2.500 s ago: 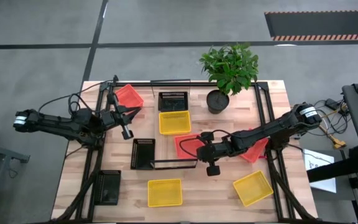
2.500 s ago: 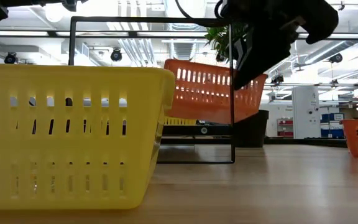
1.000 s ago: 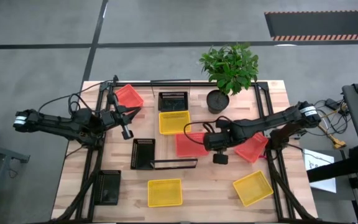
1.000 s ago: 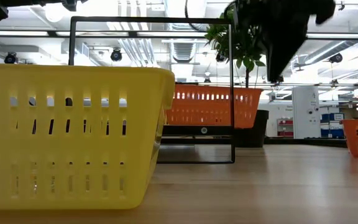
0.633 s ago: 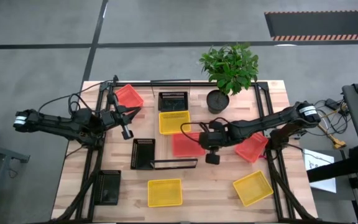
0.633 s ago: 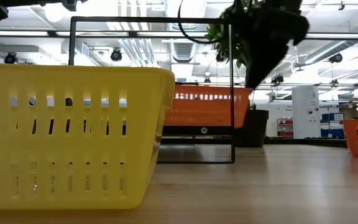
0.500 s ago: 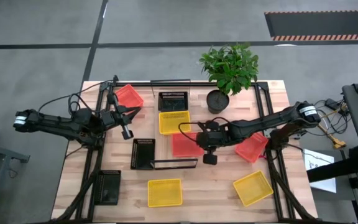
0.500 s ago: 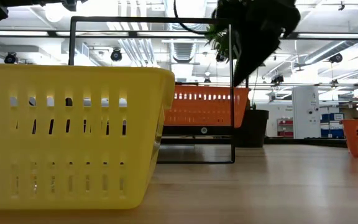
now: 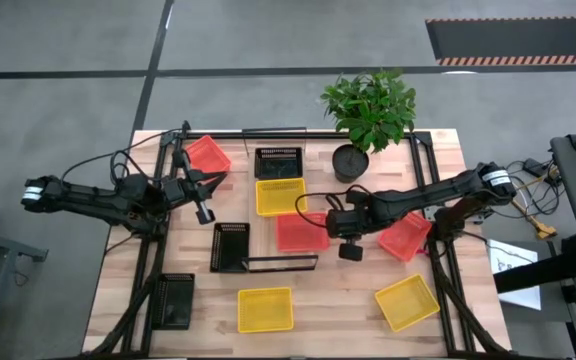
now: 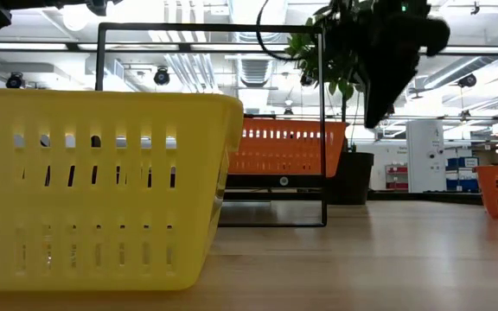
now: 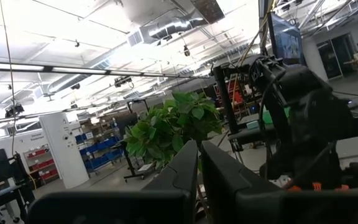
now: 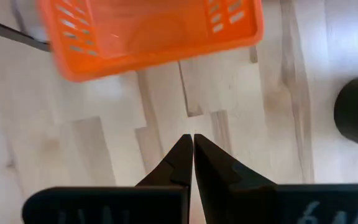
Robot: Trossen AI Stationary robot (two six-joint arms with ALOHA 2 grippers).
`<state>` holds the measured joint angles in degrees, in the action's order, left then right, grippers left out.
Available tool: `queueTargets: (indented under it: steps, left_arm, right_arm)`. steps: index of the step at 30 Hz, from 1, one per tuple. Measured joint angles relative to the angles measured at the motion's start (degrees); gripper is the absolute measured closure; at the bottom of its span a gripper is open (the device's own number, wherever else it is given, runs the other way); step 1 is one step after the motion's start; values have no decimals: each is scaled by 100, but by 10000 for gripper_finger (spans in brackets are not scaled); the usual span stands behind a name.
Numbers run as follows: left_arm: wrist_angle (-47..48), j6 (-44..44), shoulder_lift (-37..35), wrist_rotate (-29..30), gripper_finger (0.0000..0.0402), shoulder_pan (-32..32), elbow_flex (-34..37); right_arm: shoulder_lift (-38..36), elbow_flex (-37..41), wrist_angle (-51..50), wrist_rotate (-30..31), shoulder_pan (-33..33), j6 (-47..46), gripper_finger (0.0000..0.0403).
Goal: Stack baskets on shelf by color
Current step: Put the bottom orange bin on the shelf
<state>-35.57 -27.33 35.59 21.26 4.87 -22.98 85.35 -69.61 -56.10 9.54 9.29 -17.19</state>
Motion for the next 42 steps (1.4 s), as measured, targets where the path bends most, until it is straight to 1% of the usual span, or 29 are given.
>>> queueTargets:
  steps: [2, 8, 10, 17, 24, 31, 35, 38, 42]
  left_arm:
    - [2, 0, -2, 0, 395, 2, 0]
    - [1, 2, -7, 0, 395, 2, 0]
    - [0, 2, -13, 2, 395, 2, 0]
    - [-32, 2, -12, 0, 395, 2, 0]
    - [-42, 4, -20, 0, 395, 2, 0]
    - [-37, 4, -15, 0, 395, 2, 2]
    - [-39, 5, -13, 0, 395, 2, 2]
    - [-44, 7, 6, 0, 395, 2, 2]
    - [-44, 11, 39, -2, 395, 2, 2]
  right_arm:
    - [68, 168, 237, 63, -21, 6, 394]
    - [243, 568, 1898, 47, -23, 405, 394]
    - [288, 584, 2186, -40, -33, 514, 394]
    - [332, 398, 2447, -53, -62, 638, 394]
    - [337, 398, 2877, -54, -106, 787, 394]
    - [378, 398, 3037, -50, -121, 909, 394]
    - [363, 312, 2880, -48, -121, 936, 394]
    - [319, 170, 2538, -28, -121, 1013, 394]
    - [252, 51, 1767, 144, -130, 1129, 394]
